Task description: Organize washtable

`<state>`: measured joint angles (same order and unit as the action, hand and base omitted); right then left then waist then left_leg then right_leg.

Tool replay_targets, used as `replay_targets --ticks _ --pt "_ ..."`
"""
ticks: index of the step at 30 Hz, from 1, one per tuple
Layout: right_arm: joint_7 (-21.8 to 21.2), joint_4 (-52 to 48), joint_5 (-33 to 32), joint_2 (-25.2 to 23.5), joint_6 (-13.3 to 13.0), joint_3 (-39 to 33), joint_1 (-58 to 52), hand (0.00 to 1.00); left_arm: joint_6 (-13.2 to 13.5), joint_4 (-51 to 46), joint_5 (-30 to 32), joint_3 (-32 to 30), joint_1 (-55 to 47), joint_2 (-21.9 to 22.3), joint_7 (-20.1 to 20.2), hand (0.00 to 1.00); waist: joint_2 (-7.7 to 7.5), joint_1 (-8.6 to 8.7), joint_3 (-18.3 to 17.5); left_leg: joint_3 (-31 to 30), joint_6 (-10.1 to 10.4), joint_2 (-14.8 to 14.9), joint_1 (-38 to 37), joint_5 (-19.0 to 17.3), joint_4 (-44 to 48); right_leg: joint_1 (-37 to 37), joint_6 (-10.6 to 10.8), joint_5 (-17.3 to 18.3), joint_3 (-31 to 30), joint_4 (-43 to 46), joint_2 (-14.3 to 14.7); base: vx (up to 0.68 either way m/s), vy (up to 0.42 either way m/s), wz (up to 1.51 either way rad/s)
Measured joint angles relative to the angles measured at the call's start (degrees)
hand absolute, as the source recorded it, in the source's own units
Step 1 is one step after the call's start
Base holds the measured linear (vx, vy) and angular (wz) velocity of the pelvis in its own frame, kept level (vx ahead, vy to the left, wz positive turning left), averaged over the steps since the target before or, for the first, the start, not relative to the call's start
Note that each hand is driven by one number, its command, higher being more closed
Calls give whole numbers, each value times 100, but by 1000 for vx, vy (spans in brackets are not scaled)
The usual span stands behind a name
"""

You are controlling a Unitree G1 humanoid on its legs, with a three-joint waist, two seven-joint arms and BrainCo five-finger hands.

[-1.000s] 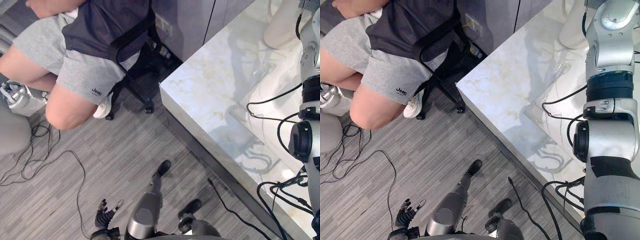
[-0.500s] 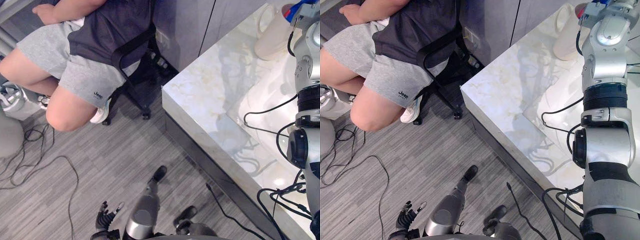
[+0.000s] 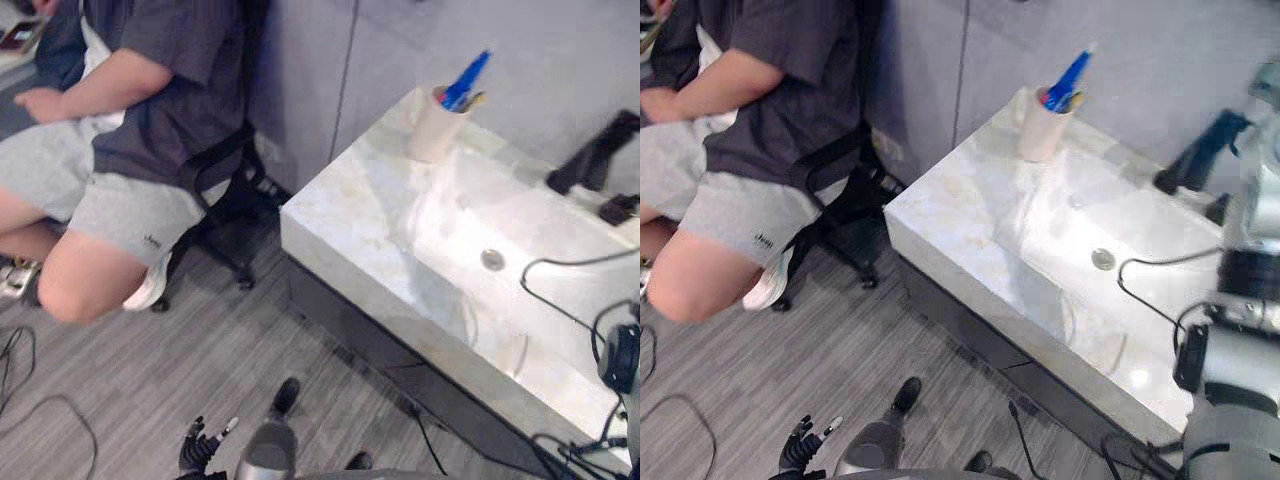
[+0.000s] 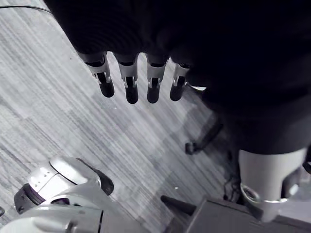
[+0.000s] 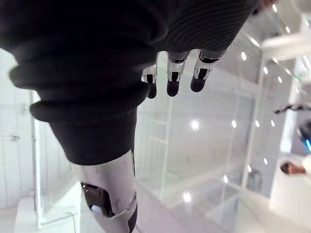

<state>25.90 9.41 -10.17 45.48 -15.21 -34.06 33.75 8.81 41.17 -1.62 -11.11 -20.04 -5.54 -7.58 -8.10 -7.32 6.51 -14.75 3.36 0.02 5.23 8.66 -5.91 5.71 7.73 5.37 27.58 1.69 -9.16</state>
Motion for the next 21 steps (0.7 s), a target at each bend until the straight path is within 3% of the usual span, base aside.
replay_targets --ticks 4,5,6,7,10,13,14,15,17,21 --pt "151 -2 -10 -280 -3 -1914 -1729 0 -65 1 12 -217 -14 106 0 0 27 350 -202 287 -17 16 -157 -36 -2 17 13 -109 -307 -40 -12 -28 21 -45" --pt "188 14 -12 -510 4 -2382 -2214 0 -95 6 20 -294 -16 171 -2 0 54 510 -261 380 -16 28 -202 -56 -2 14 7 -117 -405 -39 -8 -36 13 -32" --pt "196 45 -10 -643 8 -2568 -2477 0 -106 13 33 -314 -19 195 -5 0 70 570 -293 422 -16 34 -236 -70 -3 14 4 -120 -452 -40 -6 -52 10 -39" --pt "198 76 -8 -953 48 -2831 -2991 0 -110 37 121 -388 -13 200 -8 0 89 693 -354 503 -12 60 -293 -94 -4 13 23 -104 -537 -41 4 -51 -4 -43" --pt "255 92 2 -1967 218 -3090 -4160 0 -121 59 257 -566 8 336 -7 0 169 847 -490 736 33 135 -391 -219 -5 -7 -7 -62 -594 -21 0 -49 -10 -42" --pt "208 90 -4 -3190 506 -2731 -4897 0 -174 40 304 -766 76 534 -11 0 259 851 -537 906 1 215 -403 -264 -5 -7 -9 -64 -527 -33 1 -66 -20 -27" --pt "104 121 -98 -3963 688 -2311 -5171 0 -210 26 348 -769 105 558 -9 0 306 846 -568 1019 -6 259 -406 -269 -4 0 -10 -66 -401 -37 -16 -35 -15 -15" --pt "74 157 -128 -4058 690 -2230 -5192 0 -214 11 349 -751 106 558 -8 0 308 840 -567 1042 -9 264 -411 -270 -4 -4 -11 -68 -399 -32 -21 -22 -9 -16" --pt "-133 844 -315 -4640 723 -1397 -5258 0 -220 -27 348 -634 149 550 -5 0 300 794 -572 1186 -19 283 -461 -278 -4 2 -13 -75 -295 56 -85 -2 1 -4" --pt "-700 2064 -834 -5004 765 92 -5261 0 -226 -20 341 -180 268 568 2 0 364 776 -557 1633 -23 276 -509 -276 -2 116 -3 -66 -82 126 -227 34 17 29"
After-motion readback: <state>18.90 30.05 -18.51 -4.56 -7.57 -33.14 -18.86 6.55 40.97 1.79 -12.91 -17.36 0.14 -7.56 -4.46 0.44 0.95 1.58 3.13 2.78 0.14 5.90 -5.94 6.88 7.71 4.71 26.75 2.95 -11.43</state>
